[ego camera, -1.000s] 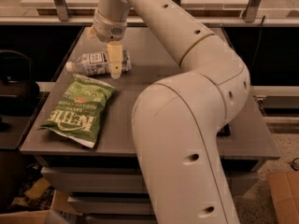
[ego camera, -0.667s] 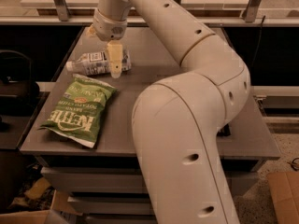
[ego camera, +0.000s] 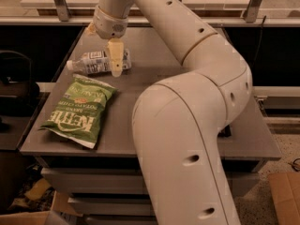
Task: Move blue plastic bottle near green jalapeno chip bag
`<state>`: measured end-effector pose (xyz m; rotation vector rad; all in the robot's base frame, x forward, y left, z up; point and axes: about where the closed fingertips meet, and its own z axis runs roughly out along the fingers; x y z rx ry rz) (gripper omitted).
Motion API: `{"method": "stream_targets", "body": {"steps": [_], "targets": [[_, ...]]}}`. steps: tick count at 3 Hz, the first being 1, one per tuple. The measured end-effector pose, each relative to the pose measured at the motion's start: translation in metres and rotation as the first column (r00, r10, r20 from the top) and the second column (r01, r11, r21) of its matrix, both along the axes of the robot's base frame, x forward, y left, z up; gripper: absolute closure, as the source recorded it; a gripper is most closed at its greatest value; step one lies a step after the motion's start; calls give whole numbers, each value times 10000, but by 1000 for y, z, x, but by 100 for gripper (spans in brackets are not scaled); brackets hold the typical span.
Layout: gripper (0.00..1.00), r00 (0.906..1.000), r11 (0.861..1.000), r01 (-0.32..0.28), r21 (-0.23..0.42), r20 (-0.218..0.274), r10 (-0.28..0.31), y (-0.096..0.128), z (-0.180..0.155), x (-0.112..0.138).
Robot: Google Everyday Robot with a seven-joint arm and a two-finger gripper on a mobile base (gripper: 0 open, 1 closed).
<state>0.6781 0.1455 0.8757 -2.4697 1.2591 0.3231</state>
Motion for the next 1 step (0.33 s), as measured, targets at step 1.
{"method": "stream_targets", "body": {"steps": [1], "targets": [[0, 10000, 10000, -58, 38, 9, 58, 0, 2, -1]]}}
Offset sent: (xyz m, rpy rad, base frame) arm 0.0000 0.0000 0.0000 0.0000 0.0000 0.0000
